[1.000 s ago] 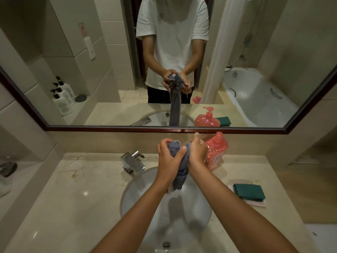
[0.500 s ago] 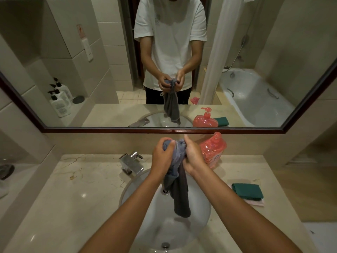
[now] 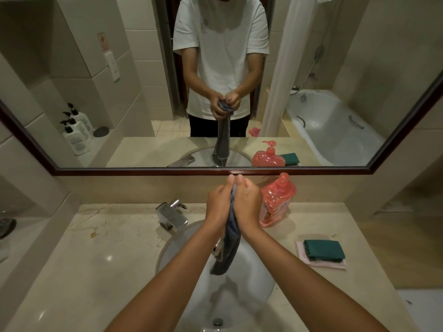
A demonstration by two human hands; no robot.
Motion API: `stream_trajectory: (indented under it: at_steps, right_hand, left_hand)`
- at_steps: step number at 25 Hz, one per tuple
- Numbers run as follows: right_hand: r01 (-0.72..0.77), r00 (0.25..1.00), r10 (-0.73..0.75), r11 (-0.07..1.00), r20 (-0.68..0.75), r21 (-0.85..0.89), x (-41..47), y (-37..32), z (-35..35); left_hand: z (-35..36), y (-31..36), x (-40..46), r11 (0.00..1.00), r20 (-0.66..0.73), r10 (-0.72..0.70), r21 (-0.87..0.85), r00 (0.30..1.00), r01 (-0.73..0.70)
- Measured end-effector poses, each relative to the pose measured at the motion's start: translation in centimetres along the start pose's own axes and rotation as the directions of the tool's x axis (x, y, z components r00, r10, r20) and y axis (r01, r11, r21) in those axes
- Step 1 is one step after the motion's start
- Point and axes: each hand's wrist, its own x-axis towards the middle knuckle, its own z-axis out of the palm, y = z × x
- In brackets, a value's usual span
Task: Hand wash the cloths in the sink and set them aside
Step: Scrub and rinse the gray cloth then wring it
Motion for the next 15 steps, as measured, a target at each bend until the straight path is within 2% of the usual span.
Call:
stream_trajectory:
  at_steps: [2, 5, 9, 11, 13, 15]
  right_hand:
    - [-0.078, 0.996, 0.078, 0.997, -0.037, -0.008, 0.9, -0.2, 0.1]
    - [-0.224, 0.974, 0.225, 0.974, -0.038, 0.017, 2.2, -0.7, 0.0]
    - [-0.154, 0.985, 0.155, 0.988, 0.081, -0.016, 0.2, -0.7, 0.3]
    - [-0.101, 0.989, 0.103, 0.994, 0.105, -0.029, -0.9, -0.8, 0.3]
    - [-0.091, 0.994, 0.092, 0.996, 0.06, -0.026, -0.2, -1.1, 0.2]
    - [-0.16, 0.987, 0.16, 0.987, 0.021, 0.0, 1.6, -1.8, -0.1]
  left_hand:
    - [0.2, -0.4, 0.1, 0.999, -0.093, 0.038, 0.042, 0.995, -0.034]
    - [0.1, -0.5, -0.2, 0.994, -0.12, 0.057, -0.082, 0.991, -0.068]
    - [-0.9, 0.9, 0.8, 0.946, -0.167, 0.008, -0.318, 0.986, -0.061]
    - [-1.1, 1.5, 1.0, 0.923, -0.144, -0.006, -0.382, 0.99, -0.05]
    - [-0.7, 1.6, 0.5, 0.941, -0.108, 0.008, -0.336, 0.994, -0.044]
    - [-0.1, 1.3, -0.1, 0.962, -0.082, 0.066, -0.26, 0.994, -0.085]
